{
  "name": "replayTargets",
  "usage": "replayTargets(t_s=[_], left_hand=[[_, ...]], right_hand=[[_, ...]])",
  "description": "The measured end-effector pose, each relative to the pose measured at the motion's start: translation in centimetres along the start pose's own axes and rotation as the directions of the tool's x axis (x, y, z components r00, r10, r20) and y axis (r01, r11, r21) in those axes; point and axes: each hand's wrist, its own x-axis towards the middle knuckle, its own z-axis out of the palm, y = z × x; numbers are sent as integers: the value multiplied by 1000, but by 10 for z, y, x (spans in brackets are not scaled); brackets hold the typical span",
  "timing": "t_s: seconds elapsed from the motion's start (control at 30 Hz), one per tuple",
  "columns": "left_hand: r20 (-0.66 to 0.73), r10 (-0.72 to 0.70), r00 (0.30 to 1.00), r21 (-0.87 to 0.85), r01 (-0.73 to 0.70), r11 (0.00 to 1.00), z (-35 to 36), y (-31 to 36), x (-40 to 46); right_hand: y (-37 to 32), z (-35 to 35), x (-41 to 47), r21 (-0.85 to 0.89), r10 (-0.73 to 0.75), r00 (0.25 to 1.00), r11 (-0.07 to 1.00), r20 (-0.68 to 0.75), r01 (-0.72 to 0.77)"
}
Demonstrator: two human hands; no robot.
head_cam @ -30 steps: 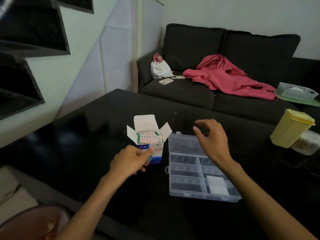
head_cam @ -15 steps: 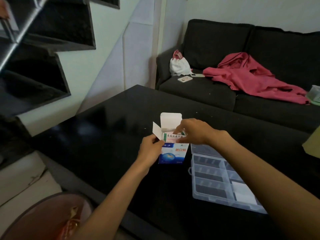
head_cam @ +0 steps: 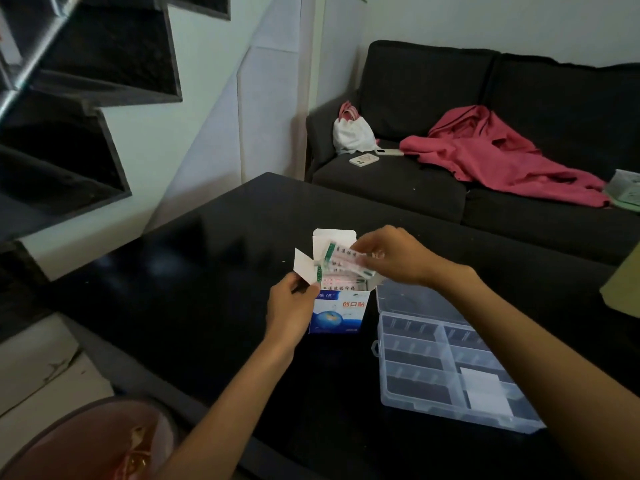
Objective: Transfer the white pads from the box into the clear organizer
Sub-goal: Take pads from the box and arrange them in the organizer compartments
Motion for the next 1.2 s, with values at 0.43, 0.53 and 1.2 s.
replayTargets(t_s=[0.43, 0.53, 1.2], left_hand=[[374, -110, 921, 98, 79, 992, 21, 26, -39], [505, -260, 823, 4, 299, 954, 32, 25, -39], [420, 275, 865, 181, -377, 908, 66, -2, -24]], right_hand=[[22, 19, -104, 480, 202, 884, 877, -421, 28], [34, 28, -116, -124, -126, 791, 990, -599, 65], [60, 32, -124, 574, 302, 946, 798, -114, -186]])
